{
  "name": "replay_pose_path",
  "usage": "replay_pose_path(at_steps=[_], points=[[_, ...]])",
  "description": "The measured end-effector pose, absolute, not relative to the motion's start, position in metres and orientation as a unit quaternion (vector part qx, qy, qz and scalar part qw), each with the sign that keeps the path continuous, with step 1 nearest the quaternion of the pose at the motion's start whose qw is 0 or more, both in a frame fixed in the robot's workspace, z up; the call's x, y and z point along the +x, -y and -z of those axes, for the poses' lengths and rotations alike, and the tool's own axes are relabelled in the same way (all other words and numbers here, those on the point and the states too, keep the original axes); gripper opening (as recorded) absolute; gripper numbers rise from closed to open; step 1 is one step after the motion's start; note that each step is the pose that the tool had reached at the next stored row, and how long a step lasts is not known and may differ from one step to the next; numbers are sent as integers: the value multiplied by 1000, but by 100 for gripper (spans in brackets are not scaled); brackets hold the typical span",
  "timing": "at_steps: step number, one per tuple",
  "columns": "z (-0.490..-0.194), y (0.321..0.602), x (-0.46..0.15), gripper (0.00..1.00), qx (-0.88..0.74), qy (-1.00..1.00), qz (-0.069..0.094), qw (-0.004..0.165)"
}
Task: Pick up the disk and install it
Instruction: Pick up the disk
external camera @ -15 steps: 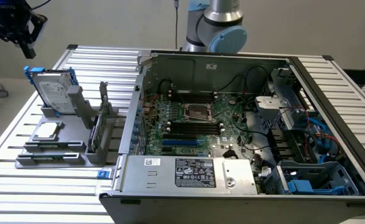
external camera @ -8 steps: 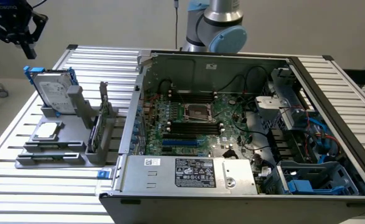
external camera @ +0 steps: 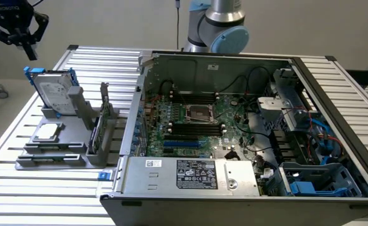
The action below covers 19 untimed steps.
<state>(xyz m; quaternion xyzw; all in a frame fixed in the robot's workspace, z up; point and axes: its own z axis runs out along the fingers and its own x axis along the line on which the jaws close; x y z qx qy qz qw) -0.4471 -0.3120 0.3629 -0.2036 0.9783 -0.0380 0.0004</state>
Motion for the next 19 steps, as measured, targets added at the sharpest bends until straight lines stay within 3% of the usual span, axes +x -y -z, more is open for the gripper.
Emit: replay_pose_path(at_steps=[19], points=[[-358,312,-447,11,-377,-926,36,7]])
